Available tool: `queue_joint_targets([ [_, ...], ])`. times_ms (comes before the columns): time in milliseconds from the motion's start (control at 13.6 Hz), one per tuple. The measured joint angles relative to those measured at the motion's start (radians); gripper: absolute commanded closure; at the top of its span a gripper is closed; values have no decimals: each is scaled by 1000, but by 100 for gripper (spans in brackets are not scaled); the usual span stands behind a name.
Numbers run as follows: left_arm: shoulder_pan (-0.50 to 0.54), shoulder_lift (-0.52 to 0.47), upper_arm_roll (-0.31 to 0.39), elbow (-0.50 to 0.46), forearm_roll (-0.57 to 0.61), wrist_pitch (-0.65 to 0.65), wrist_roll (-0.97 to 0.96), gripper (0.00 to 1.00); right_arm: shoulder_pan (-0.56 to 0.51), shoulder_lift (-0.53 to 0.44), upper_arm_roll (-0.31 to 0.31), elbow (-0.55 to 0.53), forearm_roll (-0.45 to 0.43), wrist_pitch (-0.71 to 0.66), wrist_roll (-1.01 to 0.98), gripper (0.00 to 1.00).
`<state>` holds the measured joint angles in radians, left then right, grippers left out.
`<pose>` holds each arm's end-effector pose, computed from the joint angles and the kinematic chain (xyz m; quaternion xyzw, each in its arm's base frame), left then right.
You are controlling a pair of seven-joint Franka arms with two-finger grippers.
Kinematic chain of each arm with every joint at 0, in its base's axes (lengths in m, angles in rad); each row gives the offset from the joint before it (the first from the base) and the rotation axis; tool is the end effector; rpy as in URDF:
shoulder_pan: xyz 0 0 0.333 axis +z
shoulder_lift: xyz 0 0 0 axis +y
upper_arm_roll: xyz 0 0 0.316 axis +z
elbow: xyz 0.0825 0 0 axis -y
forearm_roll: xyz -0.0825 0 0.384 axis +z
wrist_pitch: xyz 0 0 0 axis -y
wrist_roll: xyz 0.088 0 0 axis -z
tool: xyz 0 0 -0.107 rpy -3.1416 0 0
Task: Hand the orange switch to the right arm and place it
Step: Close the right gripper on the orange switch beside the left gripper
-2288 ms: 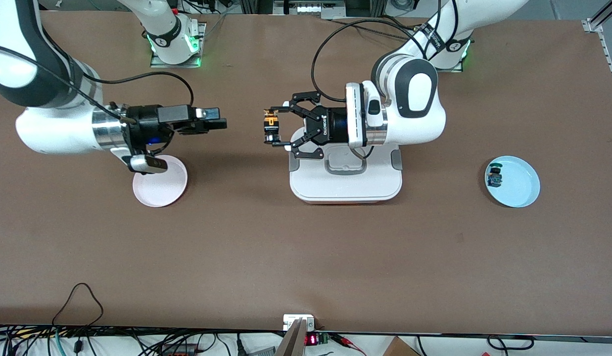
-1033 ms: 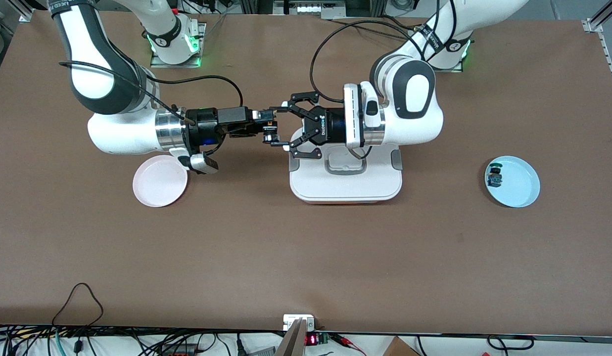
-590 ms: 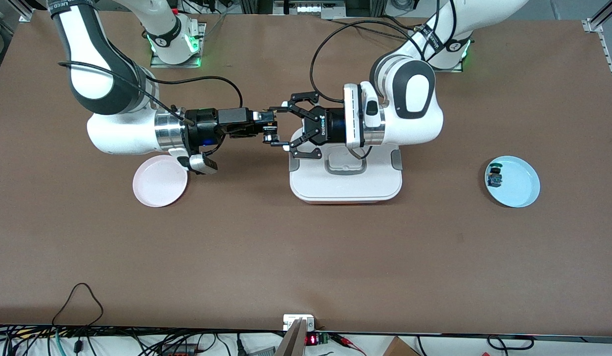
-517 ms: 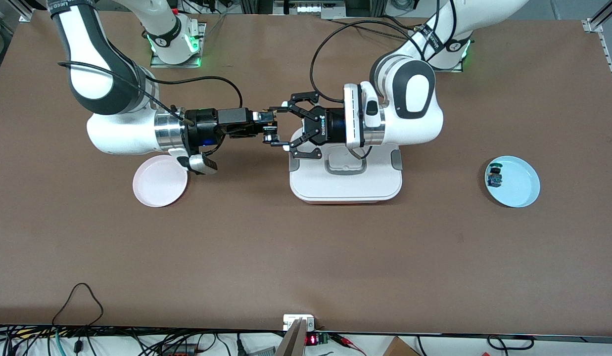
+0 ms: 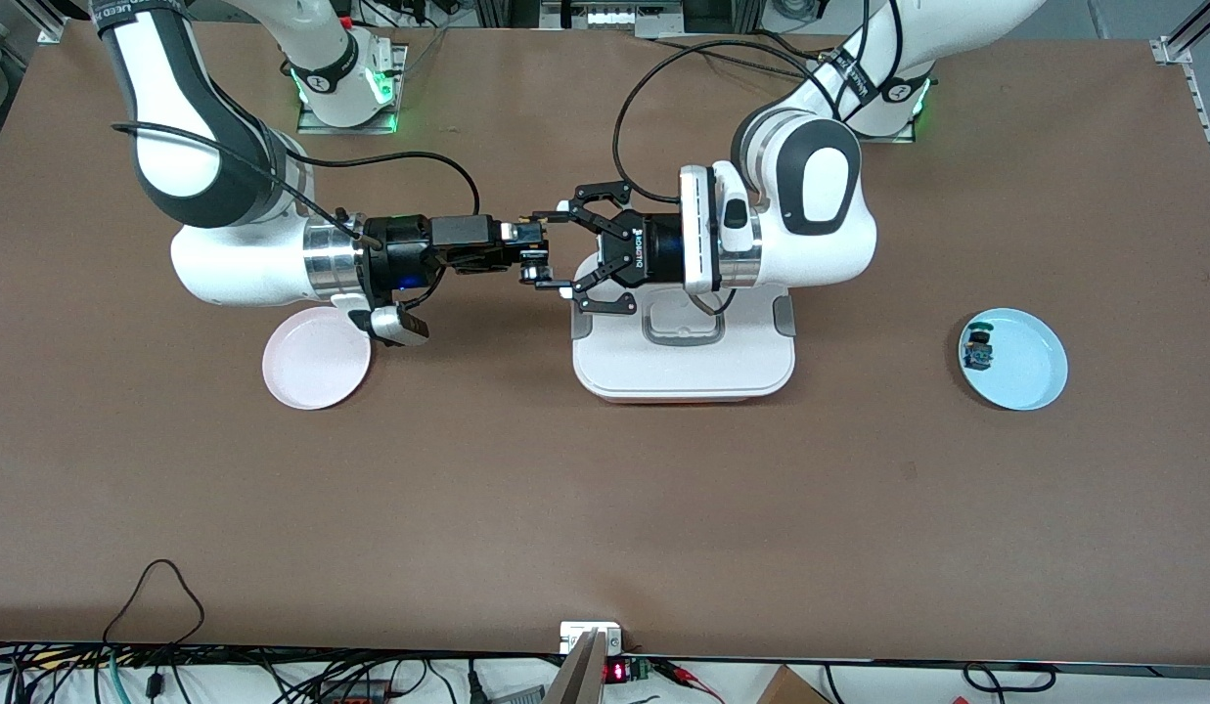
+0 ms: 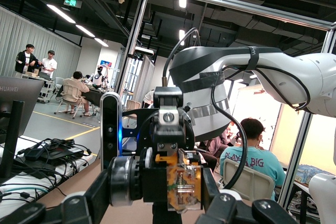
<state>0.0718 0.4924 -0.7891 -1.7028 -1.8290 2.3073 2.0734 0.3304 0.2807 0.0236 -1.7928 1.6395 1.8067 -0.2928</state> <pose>0.5556 -0.4083 0.4308 0.5531 -0.3811 0.4789 0.5652 0.5745 0.2996 0.4534 -0.7229 0.0360 0.1122 0.6808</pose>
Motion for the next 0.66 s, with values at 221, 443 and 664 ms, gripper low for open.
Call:
queue_joint_targets([
  [221, 0, 1, 0, -1, 0, 2, 14, 83, 0, 0, 0, 1, 5, 1, -79, 91],
  [443, 0, 0, 0, -1, 0, 2, 43, 1, 0, 0, 0, 1, 5, 1, -115, 99],
  [664, 0, 1, 0, 1, -1, 2, 34, 0, -1, 0, -1, 1, 10, 3, -152, 100],
])
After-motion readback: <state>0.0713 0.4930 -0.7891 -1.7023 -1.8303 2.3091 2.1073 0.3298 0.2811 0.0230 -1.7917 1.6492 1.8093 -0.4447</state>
